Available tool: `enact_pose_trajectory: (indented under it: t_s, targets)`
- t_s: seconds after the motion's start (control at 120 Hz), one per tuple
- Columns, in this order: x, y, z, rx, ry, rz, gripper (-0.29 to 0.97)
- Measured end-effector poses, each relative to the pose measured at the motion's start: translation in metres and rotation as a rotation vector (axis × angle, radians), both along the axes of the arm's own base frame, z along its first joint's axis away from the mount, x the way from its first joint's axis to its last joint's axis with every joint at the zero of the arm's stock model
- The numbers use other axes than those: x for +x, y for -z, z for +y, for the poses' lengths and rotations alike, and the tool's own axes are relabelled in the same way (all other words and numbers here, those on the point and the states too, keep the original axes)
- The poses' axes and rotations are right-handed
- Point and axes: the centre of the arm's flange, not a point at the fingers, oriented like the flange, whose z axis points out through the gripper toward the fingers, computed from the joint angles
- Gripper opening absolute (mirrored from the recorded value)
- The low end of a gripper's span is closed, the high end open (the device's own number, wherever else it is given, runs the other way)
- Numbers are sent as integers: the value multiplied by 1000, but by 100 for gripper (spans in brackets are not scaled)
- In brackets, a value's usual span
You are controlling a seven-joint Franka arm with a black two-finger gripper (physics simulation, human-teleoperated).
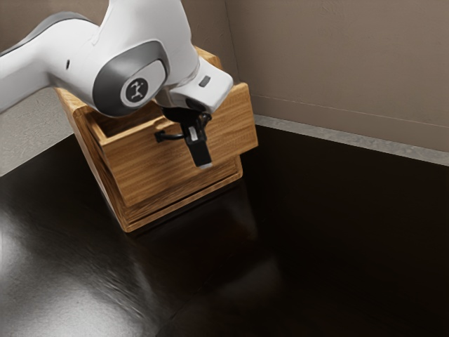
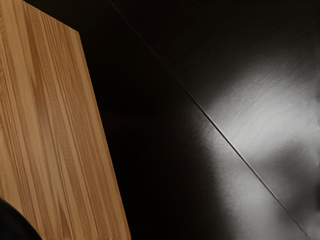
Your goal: Pull the drawer handle with one arm to open the drawer
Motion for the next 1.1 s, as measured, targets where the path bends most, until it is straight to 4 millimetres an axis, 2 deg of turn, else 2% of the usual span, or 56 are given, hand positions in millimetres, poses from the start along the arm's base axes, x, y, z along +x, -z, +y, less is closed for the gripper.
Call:
enact_pose_trajectory:
  t_s: [0.133,0.242,0.483,0.592,0.683,0.817,0.892,1.1]
  targets:
    - [-9,-5,-13,-5,20,-8,64]
    - [-10,-1,-21,-7,29,-3,67]
    - [-11,3,-24,-9,22,-4,67]
    - [-20,-3,-26,-10,22,-16,68]
    - [-26,-4,-33,-10,32,-19,63]
    - [-29,3,-53,-14,61,-13,69]
    - [-30,3,-62,-17,73,-17,61]
    - [-27,2,-52,-23,48,-30,59]
